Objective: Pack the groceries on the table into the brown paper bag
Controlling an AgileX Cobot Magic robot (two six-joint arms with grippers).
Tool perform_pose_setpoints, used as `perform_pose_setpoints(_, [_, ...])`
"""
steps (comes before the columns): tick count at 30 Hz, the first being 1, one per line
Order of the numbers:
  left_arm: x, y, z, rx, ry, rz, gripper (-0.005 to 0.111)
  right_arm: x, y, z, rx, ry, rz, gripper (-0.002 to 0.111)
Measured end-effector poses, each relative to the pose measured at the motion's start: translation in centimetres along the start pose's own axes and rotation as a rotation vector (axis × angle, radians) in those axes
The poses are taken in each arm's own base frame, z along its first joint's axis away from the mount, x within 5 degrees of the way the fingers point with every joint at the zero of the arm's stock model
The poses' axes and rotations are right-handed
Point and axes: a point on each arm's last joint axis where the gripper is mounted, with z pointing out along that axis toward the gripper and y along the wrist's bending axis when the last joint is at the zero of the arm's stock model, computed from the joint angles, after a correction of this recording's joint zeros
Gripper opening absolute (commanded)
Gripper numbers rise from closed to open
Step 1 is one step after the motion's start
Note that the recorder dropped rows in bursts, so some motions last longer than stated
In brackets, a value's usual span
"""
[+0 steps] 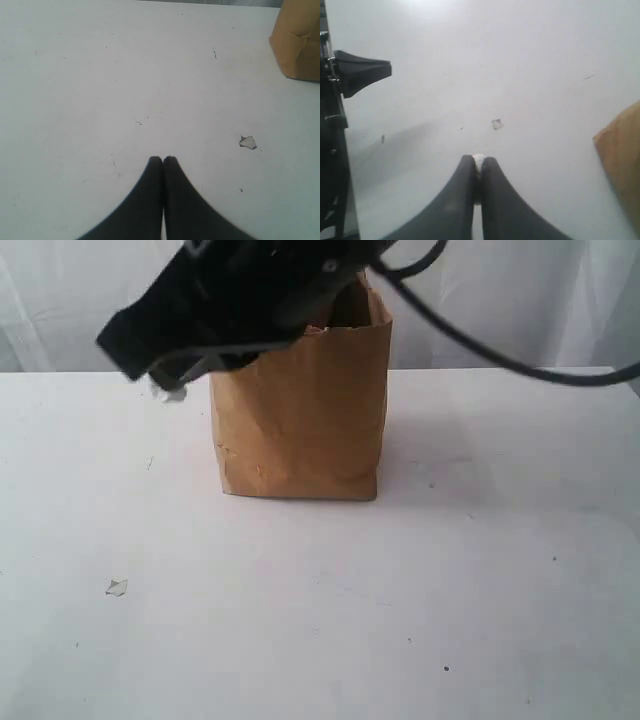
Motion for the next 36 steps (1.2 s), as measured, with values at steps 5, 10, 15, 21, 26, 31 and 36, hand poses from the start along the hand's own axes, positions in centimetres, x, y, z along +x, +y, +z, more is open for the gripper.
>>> perform_pose_setpoints(5, [0.4, 0.1, 0.0, -0.009, 0.044, 0.000, 0.000, -0.1, -1.9, -1.5, 0.117, -0.049, -0.016, 0.000])
perform_pose_setpoints(10, [0.7, 0.2, 0.0, -0.017, 0.079, 0.000, 0.000, 0.1, -4.0, -2.3, 0.195, -0.069, 0.018, 0.000])
perform_pose_setpoints(15, [0.7, 0.2, 0.0, -0.017, 0.081, -0.005, 0.000, -0.2, -5.3, -2.8, 0.249, -0.134, 0.048, 0.000])
perform_pose_setpoints(21, [0.7, 0.2, 0.0, -0.018, 0.082, -0.005, 0.000, -0.6, -6.5, -2.3, 0.267, -0.204, 0.112, 0.000])
perform_pose_setpoints(26, [0.8, 0.2, 0.0, -0.018, 0.083, -0.003, 0.000, -1.3, -7.0, -1.8, 0.272, -0.283, 0.138, 0.000])
perform_pose_setpoints(31, [0.8, 0.2, 0.0, -0.018, 0.083, -0.003, 0.000, -1.9, -7.6, -1.4, 0.307, -0.353, 0.139, 0.000])
perform_pose_setpoints(36, [0.8, 0.2, 0.0, -0.018, 0.083, -0.001, 0.000, -2.3, -8.3, -1.0, 0.345, -0.420, 0.137, 0.000])
